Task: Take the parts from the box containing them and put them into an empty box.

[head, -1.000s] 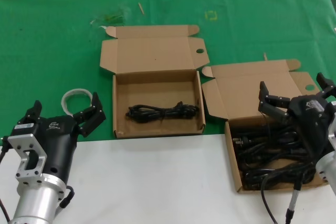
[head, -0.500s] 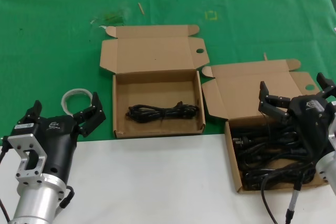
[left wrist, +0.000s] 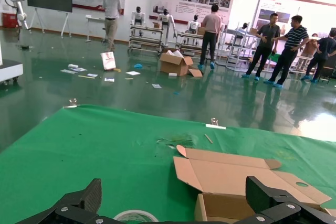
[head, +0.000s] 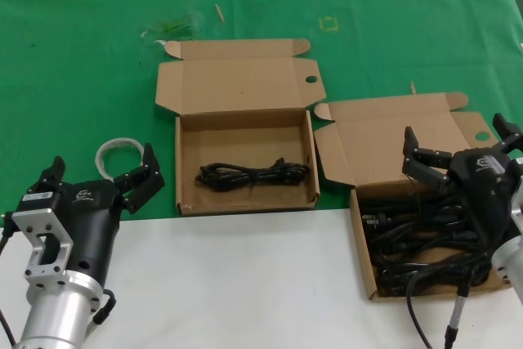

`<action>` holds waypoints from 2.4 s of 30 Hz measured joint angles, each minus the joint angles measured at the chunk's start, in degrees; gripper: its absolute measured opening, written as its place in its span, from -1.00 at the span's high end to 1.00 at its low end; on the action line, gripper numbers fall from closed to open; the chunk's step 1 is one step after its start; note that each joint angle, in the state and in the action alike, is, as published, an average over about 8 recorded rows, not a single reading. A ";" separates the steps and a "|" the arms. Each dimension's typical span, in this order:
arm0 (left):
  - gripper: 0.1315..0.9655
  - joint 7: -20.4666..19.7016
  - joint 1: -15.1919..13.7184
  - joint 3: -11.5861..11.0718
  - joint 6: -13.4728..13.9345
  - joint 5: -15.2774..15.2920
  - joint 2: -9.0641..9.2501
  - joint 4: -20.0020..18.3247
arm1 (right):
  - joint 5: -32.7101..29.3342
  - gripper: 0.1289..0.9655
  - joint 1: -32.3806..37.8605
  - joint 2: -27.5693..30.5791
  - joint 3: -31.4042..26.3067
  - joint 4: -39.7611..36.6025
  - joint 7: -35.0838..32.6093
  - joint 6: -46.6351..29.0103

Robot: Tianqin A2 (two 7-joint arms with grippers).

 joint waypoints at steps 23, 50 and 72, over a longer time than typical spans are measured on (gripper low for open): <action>-1.00 0.00 0.00 0.00 0.00 0.00 0.00 0.00 | 0.00 -1.00 0.00 0.00 0.00 0.00 0.00 0.00; -1.00 0.00 0.00 0.00 0.00 0.00 0.00 0.00 | 0.00 -1.00 0.00 0.00 0.00 0.00 0.00 0.00; -1.00 0.00 0.00 0.00 0.00 0.00 0.00 0.00 | 0.00 -1.00 0.00 0.00 0.00 0.00 0.00 0.00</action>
